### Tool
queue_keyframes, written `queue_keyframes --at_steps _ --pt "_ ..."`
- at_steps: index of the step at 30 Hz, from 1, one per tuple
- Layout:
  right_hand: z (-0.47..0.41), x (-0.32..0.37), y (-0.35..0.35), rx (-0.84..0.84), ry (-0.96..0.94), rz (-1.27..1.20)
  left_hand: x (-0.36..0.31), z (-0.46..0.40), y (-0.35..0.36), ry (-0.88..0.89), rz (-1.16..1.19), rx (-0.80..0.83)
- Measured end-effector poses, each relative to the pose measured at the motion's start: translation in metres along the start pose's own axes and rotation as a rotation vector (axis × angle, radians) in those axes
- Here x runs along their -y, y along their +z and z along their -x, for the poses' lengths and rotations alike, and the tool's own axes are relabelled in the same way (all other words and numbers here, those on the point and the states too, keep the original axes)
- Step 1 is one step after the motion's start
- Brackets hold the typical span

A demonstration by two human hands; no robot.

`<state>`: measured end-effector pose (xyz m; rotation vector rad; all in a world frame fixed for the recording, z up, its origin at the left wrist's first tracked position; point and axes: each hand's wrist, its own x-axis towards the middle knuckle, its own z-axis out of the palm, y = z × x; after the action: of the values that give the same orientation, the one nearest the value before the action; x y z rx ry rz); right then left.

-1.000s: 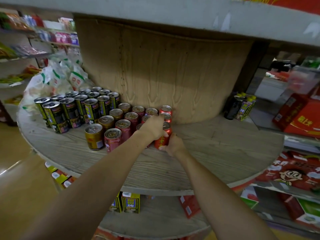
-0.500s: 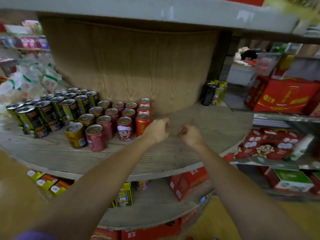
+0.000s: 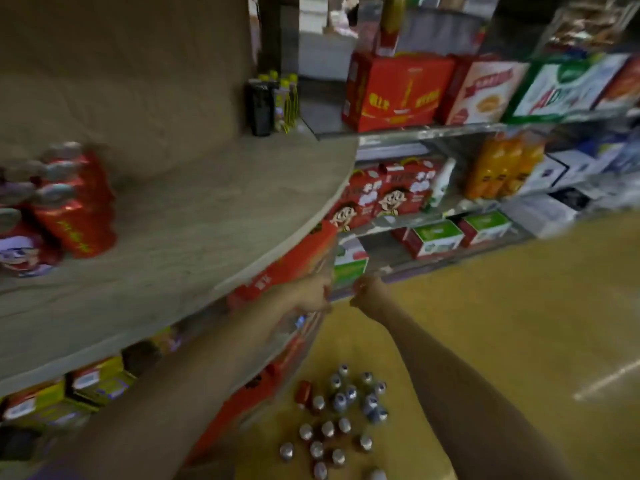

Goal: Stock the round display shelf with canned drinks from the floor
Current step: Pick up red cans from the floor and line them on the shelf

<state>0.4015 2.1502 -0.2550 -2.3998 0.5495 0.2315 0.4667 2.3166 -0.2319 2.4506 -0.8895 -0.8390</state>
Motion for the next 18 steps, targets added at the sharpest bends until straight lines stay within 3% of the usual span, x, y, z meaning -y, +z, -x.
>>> queue_keyframes --at_steps 9,12,16,18 --pt "-0.009 -0.138 0.111 0.254 0.119 -0.102 0.04 -0.035 0.154 -0.336 0.199 0.042" --pt "-0.004 -0.19 0.148 0.331 0.137 -0.11 0.058 -0.051 0.213 -0.525 0.272 0.083" --pt "-0.004 -0.256 0.198 0.41 0.183 -0.147 0.086 -0.075 0.299 -0.607 0.307 0.166" --pt "-0.008 -0.289 0.227 0.437 0.214 -0.14 0.091 -0.083 0.339 -0.652 0.334 0.112"
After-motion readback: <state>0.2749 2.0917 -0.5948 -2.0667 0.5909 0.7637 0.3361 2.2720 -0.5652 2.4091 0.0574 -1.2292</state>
